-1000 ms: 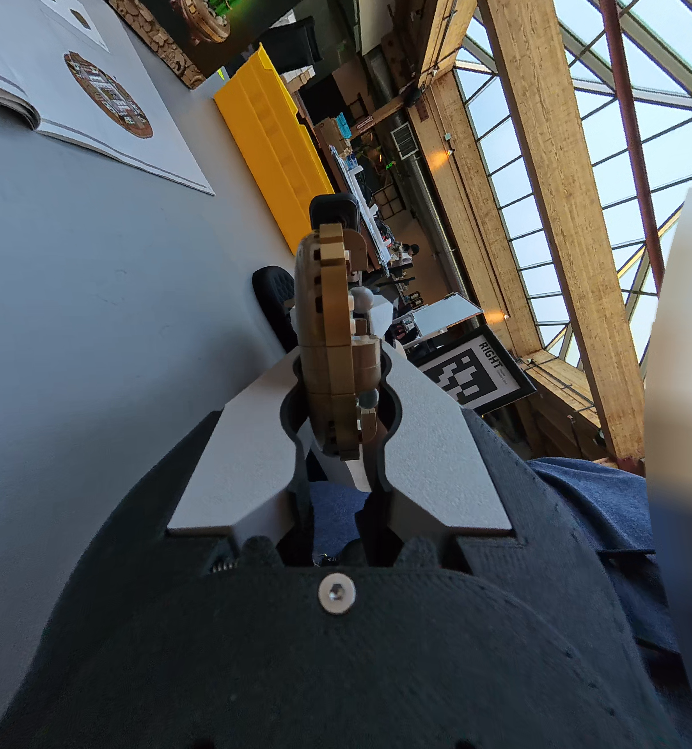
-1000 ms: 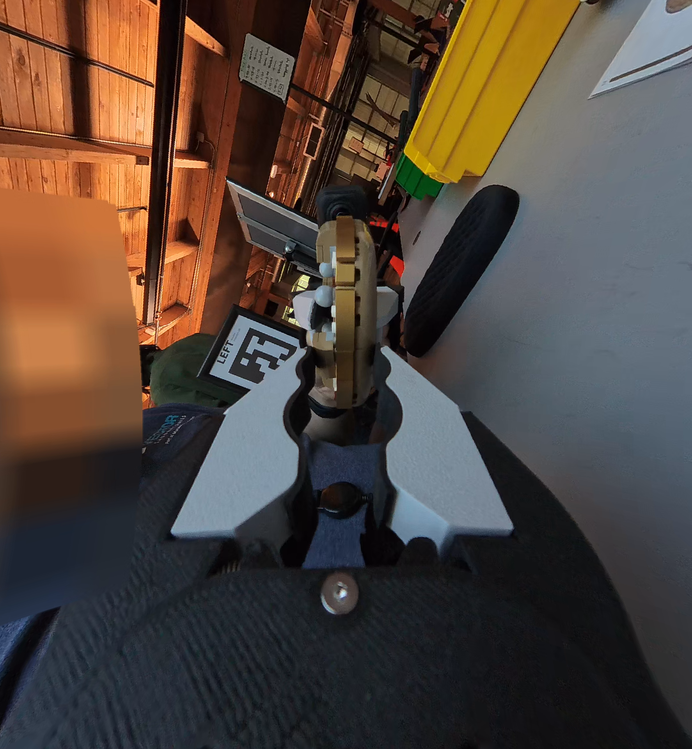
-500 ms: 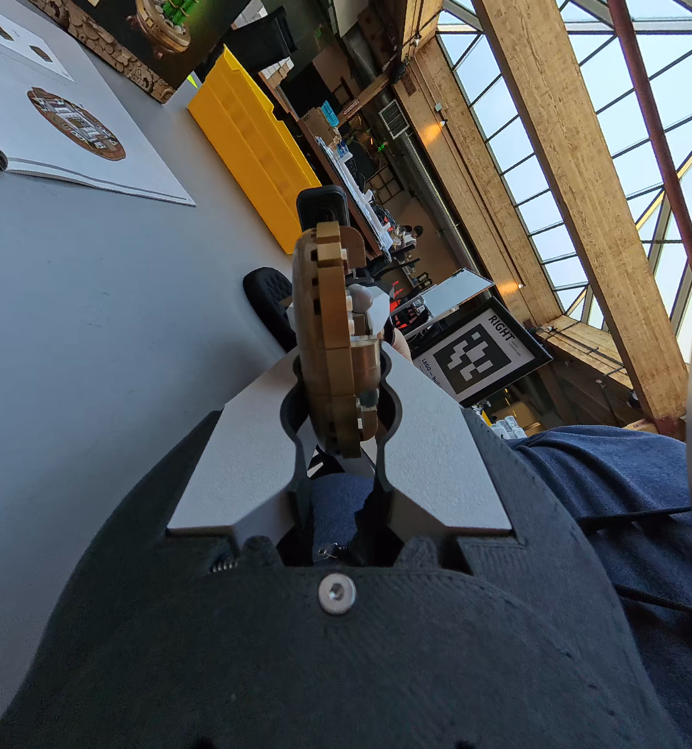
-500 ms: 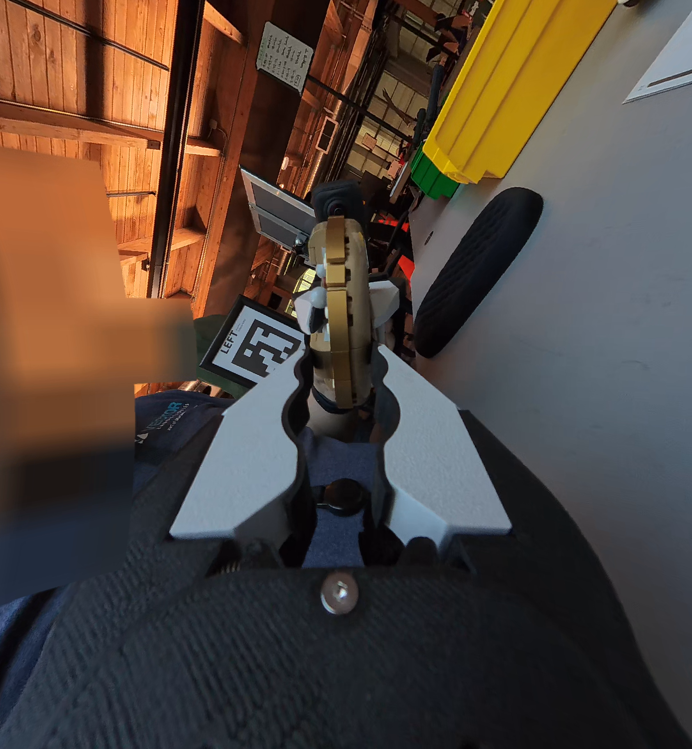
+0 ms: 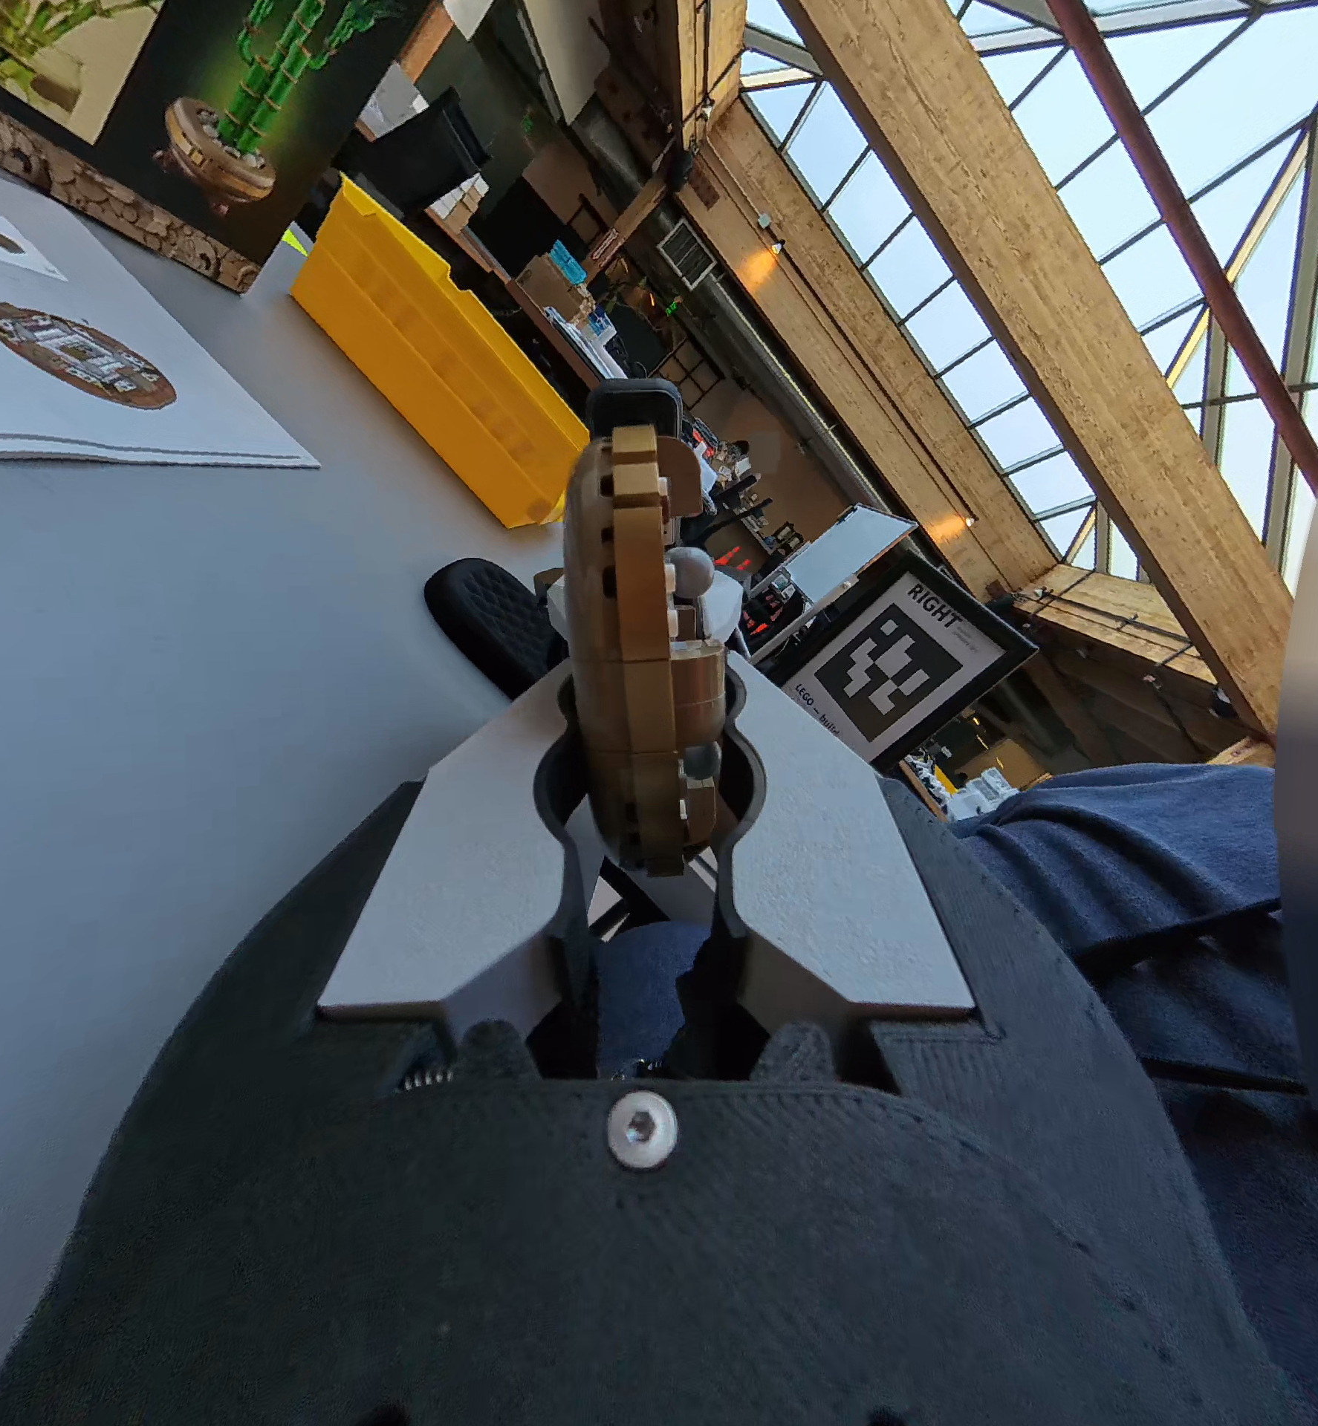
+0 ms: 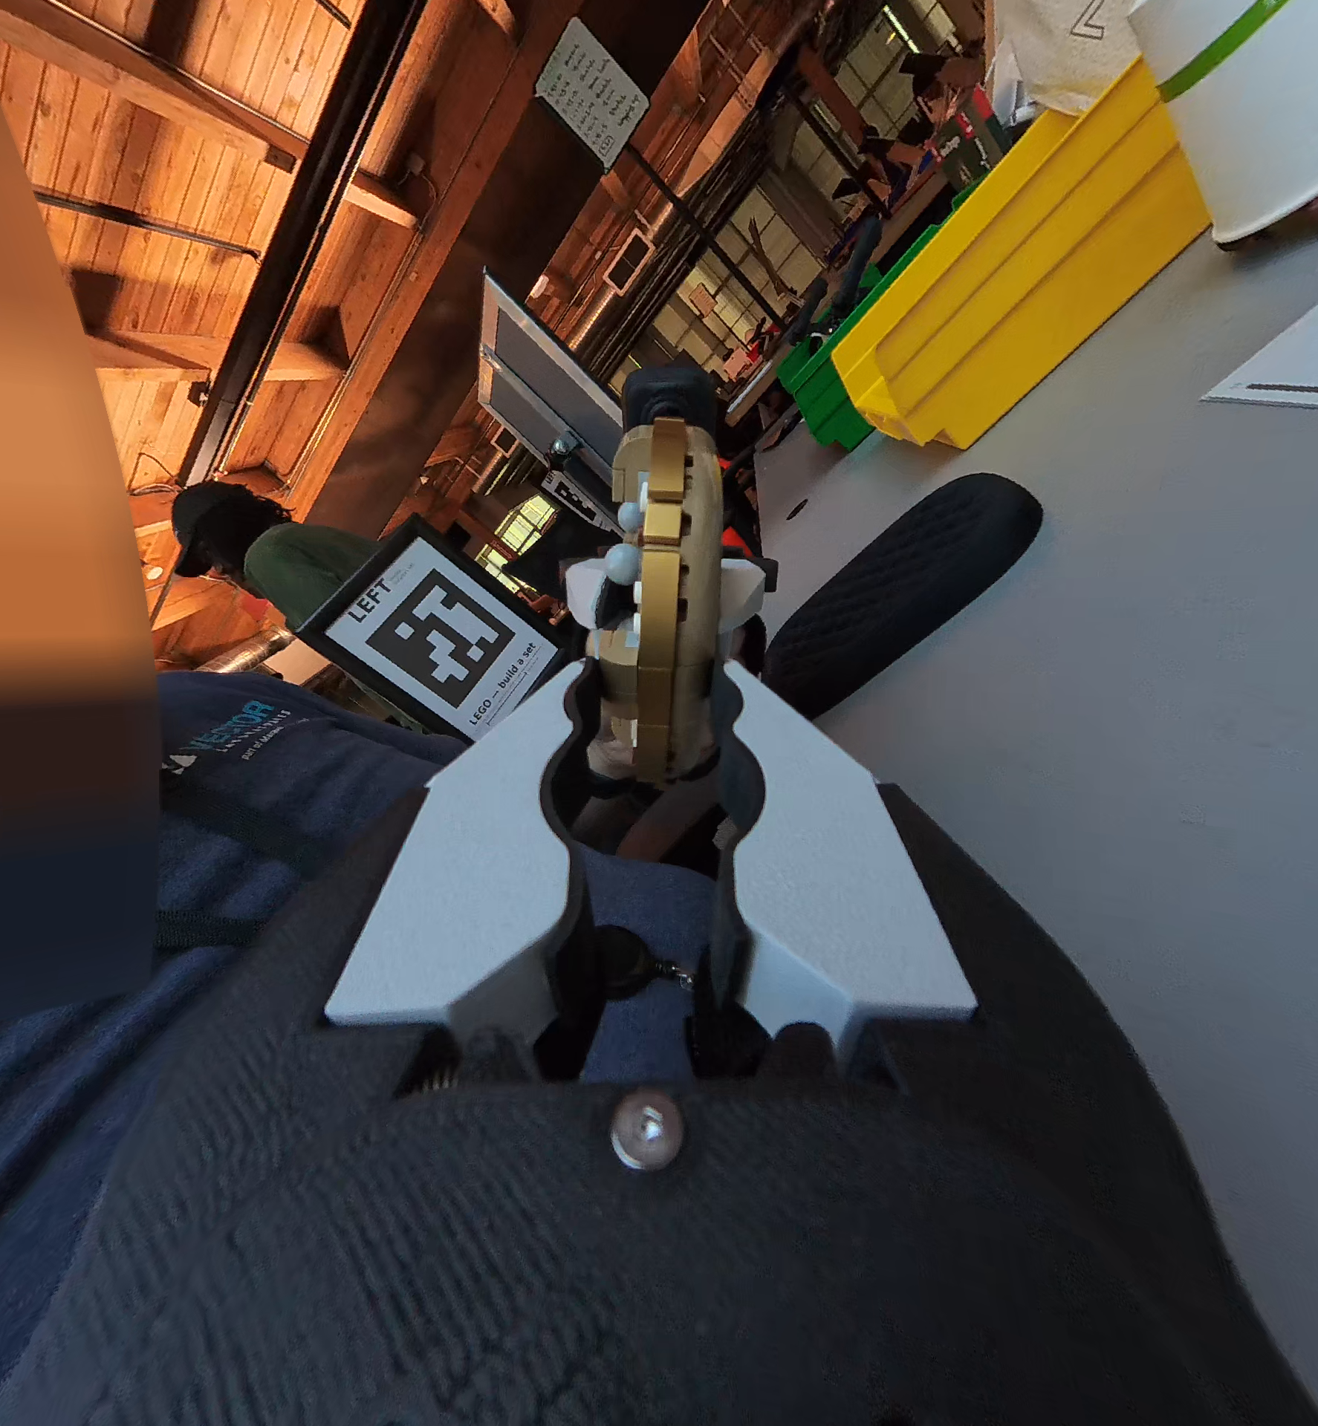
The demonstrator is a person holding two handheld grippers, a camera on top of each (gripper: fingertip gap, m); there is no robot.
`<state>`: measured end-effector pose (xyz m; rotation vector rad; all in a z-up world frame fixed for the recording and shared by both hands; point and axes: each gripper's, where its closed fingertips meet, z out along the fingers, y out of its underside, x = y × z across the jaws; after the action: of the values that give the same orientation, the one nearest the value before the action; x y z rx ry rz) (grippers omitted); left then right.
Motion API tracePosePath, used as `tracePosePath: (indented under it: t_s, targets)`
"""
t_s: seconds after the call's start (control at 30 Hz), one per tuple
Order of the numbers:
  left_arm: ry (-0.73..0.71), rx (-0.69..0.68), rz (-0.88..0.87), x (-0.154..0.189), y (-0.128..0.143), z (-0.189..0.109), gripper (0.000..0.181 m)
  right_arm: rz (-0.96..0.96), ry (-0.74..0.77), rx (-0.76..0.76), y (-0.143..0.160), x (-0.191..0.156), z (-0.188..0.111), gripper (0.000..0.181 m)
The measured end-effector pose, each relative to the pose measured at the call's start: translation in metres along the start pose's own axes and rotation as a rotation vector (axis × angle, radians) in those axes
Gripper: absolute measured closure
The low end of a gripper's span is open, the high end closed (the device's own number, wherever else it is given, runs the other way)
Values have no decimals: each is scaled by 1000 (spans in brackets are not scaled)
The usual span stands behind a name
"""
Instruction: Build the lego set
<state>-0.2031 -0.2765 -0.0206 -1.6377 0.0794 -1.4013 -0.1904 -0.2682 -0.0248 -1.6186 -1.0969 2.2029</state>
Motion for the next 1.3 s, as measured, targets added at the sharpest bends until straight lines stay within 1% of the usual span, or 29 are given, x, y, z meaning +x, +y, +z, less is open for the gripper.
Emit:
tracePosePath:
  t_s: [0.2,0.3,0.47,0.77,0.87,1.0,1.03,1.3]
  targets:
    - [21,22,104,14,-2,-1,152,-69,-25,20,-3,-14,1,155]
    - [20,21,123,16,-1,0,152,-75,-23,19,-2,-16,0,155]
    - [-7,8,177,17,0,2,152,-24,-51,41,-2,-17,-1,155]
    - [16,26,219,25,-4,1,152,-91,-42,52,-6,-24,1,154]
    - [20,28,294,33,-4,1,152,-128,-53,40,-7,-32,2,152]
    - [-14,32,401,39,-5,2,153,-168,-14,30,-8,-37,4,149]
    - [-6,38,410,42,-5,2,153,-181,-3,28,-8,-38,4,153]
    - [18,56,407,50,-5,3,153,-252,26,22,-9,-47,3,154]
